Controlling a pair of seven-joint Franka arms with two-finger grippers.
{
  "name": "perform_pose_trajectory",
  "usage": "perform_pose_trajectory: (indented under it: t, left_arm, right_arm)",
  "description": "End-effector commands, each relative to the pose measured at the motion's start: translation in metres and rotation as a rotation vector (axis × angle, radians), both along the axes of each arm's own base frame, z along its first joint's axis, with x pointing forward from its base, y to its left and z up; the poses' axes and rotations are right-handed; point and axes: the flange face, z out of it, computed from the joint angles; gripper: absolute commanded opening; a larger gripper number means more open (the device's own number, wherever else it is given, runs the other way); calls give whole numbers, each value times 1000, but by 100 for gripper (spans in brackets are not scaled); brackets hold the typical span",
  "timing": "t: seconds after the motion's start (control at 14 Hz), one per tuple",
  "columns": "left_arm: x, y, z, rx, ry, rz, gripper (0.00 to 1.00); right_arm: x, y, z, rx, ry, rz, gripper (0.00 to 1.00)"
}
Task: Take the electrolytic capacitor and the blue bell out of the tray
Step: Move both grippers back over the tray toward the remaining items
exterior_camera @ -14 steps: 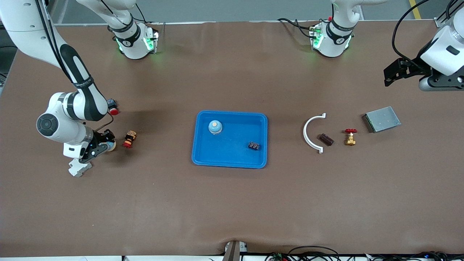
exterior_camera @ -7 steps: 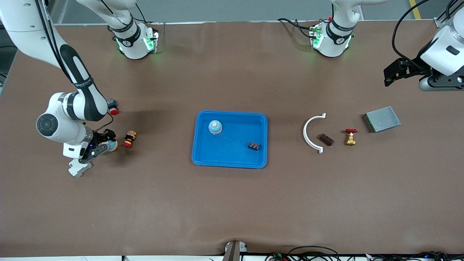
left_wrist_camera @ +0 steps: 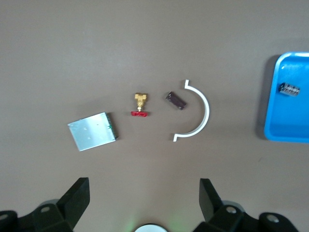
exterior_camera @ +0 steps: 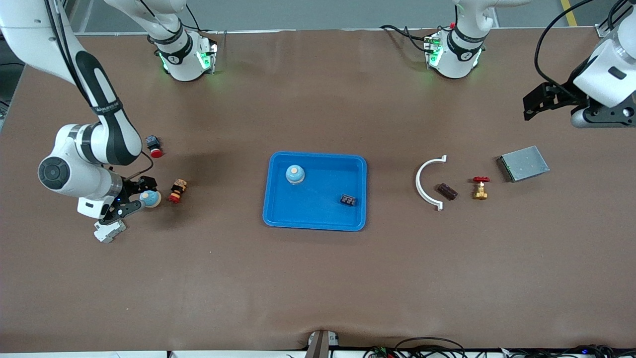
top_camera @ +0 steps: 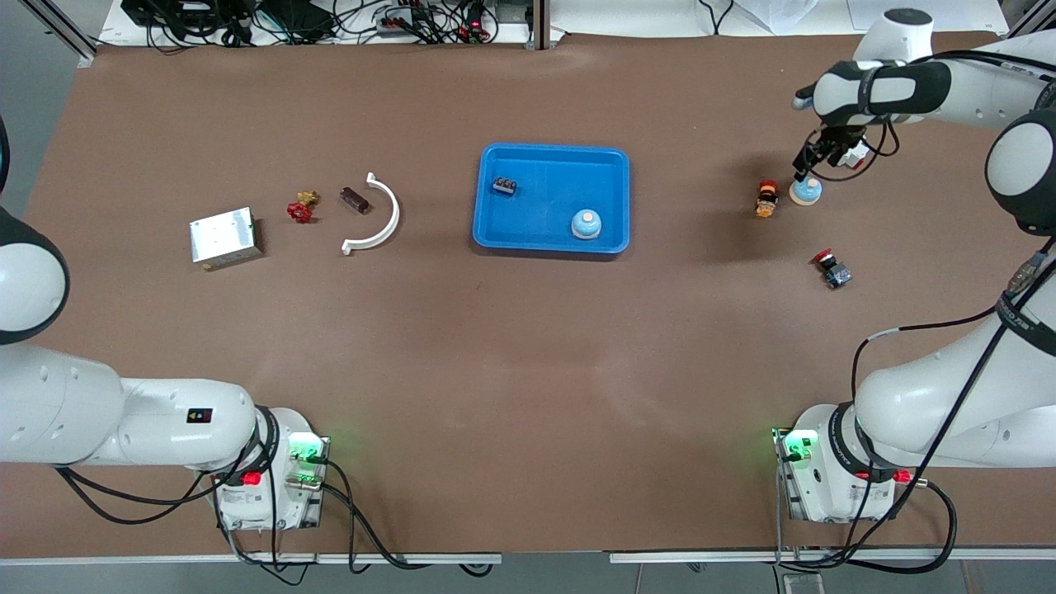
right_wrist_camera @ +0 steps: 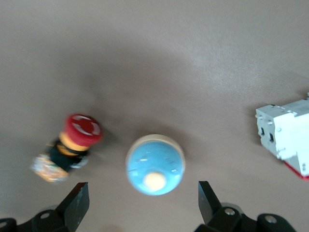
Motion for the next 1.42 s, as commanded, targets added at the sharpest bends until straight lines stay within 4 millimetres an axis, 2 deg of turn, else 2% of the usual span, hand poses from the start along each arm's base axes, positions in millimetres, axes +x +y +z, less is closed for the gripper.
perform_pose_trajectory:
  t: [0.0,0.14,0.43,0.64,0.78,1.07,1.35]
  left_arm:
    - [21,-26,-25,-41,0,48,100]
    - [31,-54,-45,-46,-2,103,100]
    - [54,-104,-92,-77,-11,153,100]
    - [68,-139,-139,-117,17,215,100]
    - [67,-175,-168,-113,33,235,100]
    - [66,-212,-213,-101,63,351,100]
    - [73,-221,-247,-110,84,505,100]
  right_arm:
    - [-8,53,36,-9,1,-107,100]
    - [-11,86,47,5,-5,-175,100]
    - [-15,153,56,61,6,-302,100]
    - [-22,215,62,40,-6,-398,100]
    - [-27,251,69,37,-21,-432,100]
    - [-39,308,63,25,-24,-509,100]
    - [-52,365,42,37,-51,-588,100]
